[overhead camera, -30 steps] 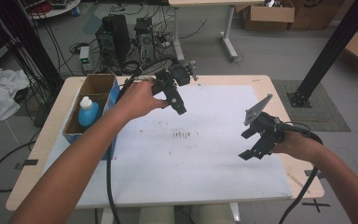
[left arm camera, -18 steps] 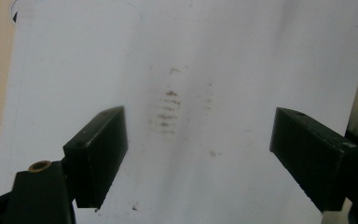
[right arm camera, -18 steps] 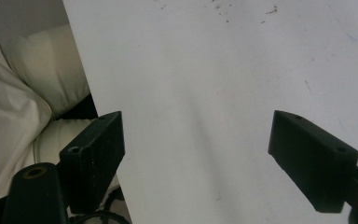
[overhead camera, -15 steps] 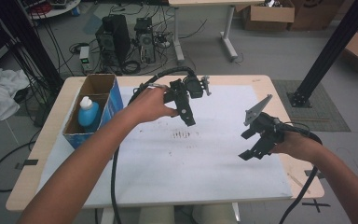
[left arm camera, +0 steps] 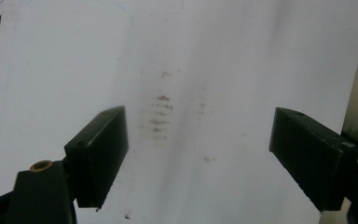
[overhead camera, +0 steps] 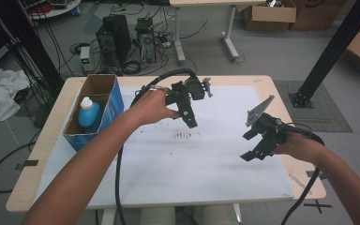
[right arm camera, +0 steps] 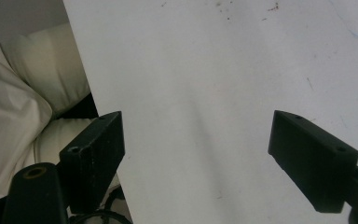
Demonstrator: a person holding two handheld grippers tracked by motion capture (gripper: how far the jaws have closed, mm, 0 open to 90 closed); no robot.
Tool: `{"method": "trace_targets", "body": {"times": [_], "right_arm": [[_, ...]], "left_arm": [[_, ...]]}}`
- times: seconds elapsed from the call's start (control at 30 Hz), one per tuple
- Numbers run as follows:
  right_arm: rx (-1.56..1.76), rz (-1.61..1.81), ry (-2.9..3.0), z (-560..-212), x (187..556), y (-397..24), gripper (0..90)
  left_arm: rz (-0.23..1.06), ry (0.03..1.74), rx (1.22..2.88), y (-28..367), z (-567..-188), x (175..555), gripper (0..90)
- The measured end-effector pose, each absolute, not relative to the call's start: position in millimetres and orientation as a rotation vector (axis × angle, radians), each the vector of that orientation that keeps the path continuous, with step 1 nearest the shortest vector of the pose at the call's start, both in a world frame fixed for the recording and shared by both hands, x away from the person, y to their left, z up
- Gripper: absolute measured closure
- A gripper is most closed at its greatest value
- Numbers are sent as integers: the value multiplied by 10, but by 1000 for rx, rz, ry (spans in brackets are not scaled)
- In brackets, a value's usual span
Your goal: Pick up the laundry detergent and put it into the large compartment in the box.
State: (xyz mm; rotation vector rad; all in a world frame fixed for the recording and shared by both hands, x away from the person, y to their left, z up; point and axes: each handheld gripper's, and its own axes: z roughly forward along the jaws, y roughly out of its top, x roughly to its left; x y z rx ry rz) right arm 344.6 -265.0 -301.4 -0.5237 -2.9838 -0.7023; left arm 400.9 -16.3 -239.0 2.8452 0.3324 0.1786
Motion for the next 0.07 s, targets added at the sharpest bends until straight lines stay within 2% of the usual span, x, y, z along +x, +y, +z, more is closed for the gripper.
{"method": "trace_targets", "body": {"times": [0.07], "right_arm": [[-527, -697, -2984, -3011, 3446, -2648, 183]], "left_arm": [[176, 348, 2836, -151, -2389, 4014, 202]]}}
